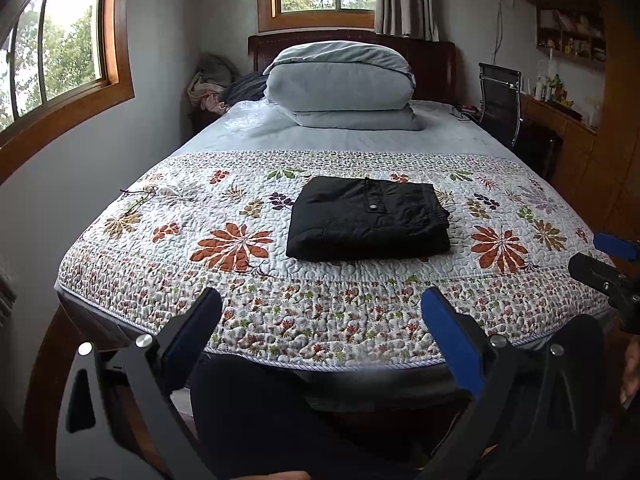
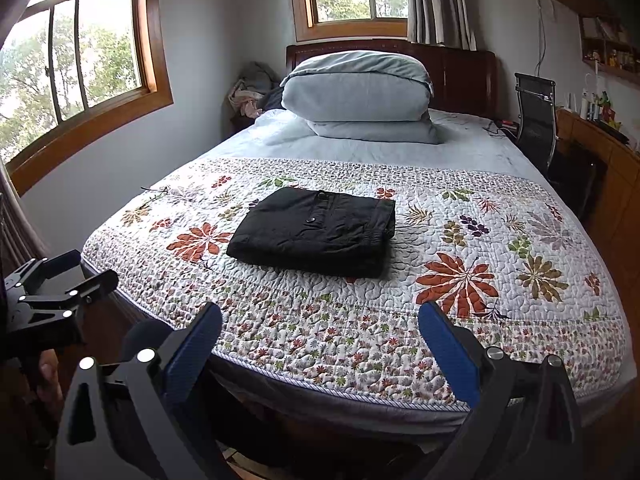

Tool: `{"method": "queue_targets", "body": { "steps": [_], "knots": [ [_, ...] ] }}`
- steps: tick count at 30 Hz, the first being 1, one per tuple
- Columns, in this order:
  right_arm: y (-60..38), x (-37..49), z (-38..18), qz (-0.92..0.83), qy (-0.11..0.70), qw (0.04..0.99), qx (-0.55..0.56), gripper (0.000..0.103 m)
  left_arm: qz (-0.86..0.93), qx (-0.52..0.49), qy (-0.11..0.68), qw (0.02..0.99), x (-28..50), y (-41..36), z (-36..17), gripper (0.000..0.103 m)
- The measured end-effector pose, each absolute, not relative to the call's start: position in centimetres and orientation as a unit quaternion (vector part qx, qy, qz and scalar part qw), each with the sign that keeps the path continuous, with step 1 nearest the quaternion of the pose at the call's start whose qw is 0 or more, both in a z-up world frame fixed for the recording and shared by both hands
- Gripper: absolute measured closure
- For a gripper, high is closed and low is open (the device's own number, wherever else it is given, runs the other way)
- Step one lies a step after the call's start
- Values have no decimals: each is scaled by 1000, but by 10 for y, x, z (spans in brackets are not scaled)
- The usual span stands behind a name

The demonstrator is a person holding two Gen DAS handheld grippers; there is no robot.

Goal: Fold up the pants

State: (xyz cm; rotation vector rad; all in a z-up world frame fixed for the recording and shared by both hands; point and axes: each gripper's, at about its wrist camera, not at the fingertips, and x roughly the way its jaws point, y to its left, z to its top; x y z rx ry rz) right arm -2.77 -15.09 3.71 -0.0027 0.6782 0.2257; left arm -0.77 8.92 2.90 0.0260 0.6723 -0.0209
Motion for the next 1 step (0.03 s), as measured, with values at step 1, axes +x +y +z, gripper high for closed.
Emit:
{"method": "queue_targets", "body": {
  "steps": [1],
  "knots": [
    [-151,-28,37,111,332,937,0,4,-10,13,330,944,-8,89,29,3]
  ]
}}
